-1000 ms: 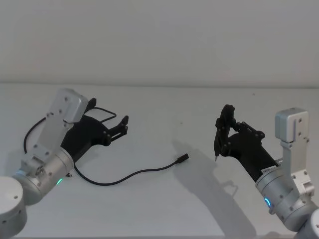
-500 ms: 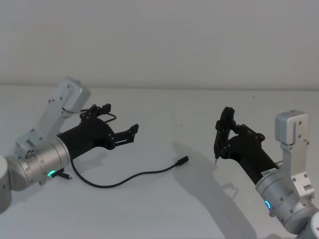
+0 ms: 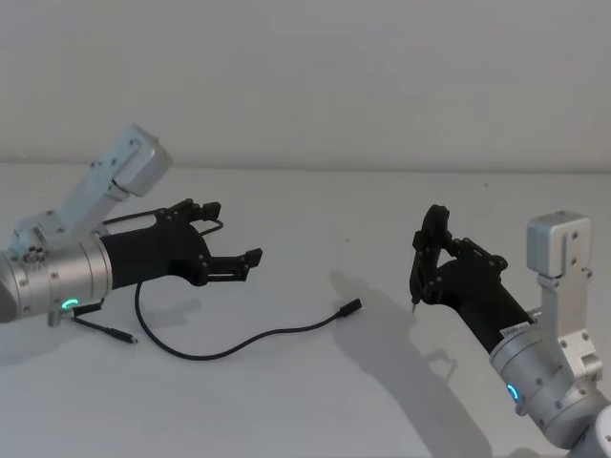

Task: Pick up the data cable with the one hand.

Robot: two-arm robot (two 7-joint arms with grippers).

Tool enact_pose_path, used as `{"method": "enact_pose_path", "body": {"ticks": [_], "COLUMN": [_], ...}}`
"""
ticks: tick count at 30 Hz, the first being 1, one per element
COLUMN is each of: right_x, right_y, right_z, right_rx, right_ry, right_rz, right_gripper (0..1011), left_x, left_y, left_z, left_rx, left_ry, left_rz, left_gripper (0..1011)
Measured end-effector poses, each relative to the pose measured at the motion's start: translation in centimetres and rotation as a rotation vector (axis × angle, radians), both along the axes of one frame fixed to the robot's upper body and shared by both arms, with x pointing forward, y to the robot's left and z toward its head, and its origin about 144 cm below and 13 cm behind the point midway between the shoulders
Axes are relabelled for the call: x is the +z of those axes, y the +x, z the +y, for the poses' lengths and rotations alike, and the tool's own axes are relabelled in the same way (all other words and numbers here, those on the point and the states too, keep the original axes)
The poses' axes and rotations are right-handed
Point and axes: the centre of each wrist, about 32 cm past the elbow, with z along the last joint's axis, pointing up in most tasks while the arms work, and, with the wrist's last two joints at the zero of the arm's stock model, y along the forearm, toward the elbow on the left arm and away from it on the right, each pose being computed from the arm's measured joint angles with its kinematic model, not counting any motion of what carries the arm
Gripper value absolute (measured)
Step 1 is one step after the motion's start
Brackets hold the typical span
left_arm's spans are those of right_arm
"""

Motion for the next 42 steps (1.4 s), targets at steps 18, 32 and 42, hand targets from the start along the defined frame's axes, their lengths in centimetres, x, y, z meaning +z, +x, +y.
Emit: {"method": "enact_pose_path", "body": {"ticks": [18,32,42], "right_x": [0.0,0.0,0.0], "right_y": [0.0,0.0,0.0], "right_z": [0.0,0.0,0.0], "right_rx": [0.0,0.0,0.0], "right_ry": [0.0,0.0,0.0], "right_rz": [0.0,0.0,0.0], "right_gripper": [275,275,274], "left_x": [0.1,-1.7,-2.7], "left_y": [1.9,2.8,3.2], "left_z": [0.2,-0.9,-2.1], "left_rx": [-0.111,-0.138,-0.14], "left_ry": [0.109,0.144,0.145], "left_rz": [0.005,0.019,0.046], "left_gripper": [1001,1001,1001]}}
